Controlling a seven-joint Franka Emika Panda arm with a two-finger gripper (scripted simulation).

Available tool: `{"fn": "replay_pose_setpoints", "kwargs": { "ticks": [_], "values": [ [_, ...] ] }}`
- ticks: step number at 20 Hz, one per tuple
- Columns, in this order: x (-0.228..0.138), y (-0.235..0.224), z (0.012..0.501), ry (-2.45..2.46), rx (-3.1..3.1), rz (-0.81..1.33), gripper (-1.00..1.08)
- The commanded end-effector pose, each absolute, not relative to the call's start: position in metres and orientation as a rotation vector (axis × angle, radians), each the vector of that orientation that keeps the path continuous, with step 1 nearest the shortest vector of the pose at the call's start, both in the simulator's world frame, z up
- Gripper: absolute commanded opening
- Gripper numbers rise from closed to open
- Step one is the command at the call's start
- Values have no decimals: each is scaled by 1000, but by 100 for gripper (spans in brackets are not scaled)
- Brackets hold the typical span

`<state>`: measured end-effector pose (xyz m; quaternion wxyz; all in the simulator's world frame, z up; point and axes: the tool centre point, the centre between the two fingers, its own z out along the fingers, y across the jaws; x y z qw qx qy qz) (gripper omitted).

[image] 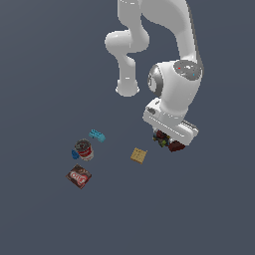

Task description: Pick up a designated object from a clutter of objects.

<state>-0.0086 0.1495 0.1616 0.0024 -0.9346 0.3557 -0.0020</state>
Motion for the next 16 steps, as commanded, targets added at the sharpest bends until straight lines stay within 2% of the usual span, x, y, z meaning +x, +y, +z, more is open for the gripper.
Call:
{"fn": "replay_pose_setpoints", "kwargs": {
  "ticks": [1, 16],
  "values": [
    [-1, 147, 187, 1115, -2931, -6, -100],
    [46, 130, 328, 1118, -2934, -1, -100]
  ]
}}
